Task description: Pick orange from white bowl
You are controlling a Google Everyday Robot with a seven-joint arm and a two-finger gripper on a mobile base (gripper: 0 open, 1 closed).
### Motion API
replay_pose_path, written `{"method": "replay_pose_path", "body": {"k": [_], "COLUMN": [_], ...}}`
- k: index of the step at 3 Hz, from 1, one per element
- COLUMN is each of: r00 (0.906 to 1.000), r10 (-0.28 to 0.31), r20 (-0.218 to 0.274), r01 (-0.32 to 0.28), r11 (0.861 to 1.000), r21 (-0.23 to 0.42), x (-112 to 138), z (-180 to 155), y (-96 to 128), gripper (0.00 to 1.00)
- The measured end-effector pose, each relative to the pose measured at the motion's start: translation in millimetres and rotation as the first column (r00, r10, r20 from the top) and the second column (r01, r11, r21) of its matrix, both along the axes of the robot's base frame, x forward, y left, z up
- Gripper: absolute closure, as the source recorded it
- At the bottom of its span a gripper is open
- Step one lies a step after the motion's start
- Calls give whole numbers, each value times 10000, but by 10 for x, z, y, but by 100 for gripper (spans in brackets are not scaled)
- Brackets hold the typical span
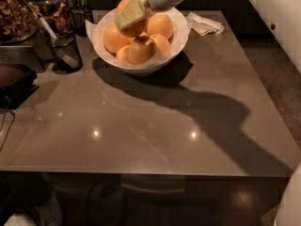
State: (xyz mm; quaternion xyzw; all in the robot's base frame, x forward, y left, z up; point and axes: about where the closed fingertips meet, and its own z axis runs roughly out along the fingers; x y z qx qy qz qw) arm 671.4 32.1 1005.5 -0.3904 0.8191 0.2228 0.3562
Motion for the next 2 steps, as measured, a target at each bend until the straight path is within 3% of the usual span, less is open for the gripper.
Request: {"method": "replay_pose_path", "body": {"k": [1, 2], "r00": [9998, 9998], "r10": [53, -196], "r20": [-205, -54], "r01": [-57, 195], "r11": [9998, 9997], "r21": [-203, -172], "x": [-235, -571], "z": [166, 412], "y": [123, 196], "gripper": [100, 100]}}
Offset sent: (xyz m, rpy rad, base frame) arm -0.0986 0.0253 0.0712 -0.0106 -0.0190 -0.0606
